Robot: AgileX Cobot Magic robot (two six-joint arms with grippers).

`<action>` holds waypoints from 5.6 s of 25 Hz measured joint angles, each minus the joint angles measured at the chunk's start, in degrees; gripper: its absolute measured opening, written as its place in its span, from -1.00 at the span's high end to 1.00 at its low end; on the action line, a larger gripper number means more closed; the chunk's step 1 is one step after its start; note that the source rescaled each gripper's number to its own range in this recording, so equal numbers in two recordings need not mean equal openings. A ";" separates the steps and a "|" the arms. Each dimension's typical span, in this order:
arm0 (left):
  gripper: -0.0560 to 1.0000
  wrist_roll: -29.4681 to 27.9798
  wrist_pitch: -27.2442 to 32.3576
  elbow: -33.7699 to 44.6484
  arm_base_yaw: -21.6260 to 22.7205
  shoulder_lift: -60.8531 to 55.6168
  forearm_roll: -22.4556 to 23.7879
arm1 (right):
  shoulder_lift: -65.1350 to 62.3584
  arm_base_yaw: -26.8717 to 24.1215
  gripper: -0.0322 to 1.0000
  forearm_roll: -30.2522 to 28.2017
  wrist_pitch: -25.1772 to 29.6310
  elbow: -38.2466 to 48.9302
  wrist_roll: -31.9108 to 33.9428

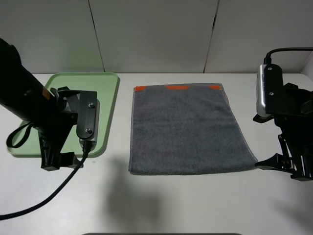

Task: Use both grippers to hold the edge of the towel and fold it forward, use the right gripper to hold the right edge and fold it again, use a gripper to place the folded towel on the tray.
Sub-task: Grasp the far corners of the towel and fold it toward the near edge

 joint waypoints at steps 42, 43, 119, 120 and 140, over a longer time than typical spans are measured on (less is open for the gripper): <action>-0.89 9.83 -22.62 -0.06 -4.66 11.81 0.00 | 2.92 0.00 -1.00 -1.39 -3.16 -0.04 -0.22; -0.89 9.83 -23.21 -0.06 -4.75 12.44 0.00 | 2.92 0.00 -1.00 -1.39 -3.16 -0.04 -0.22; -0.78 9.72 -31.39 -0.13 -14.83 21.66 -0.34 | 29.13 0.00 -1.00 -1.57 -27.50 5.33 -2.64; -0.76 9.72 -30.89 -0.13 -14.83 21.66 -0.34 | 29.13 0.00 -1.00 -1.57 -27.64 5.33 -2.22; 0.32 9.67 -28.43 -0.13 -14.83 22.17 -0.50 | 29.71 0.00 -0.28 -3.40 -30.29 5.38 -1.29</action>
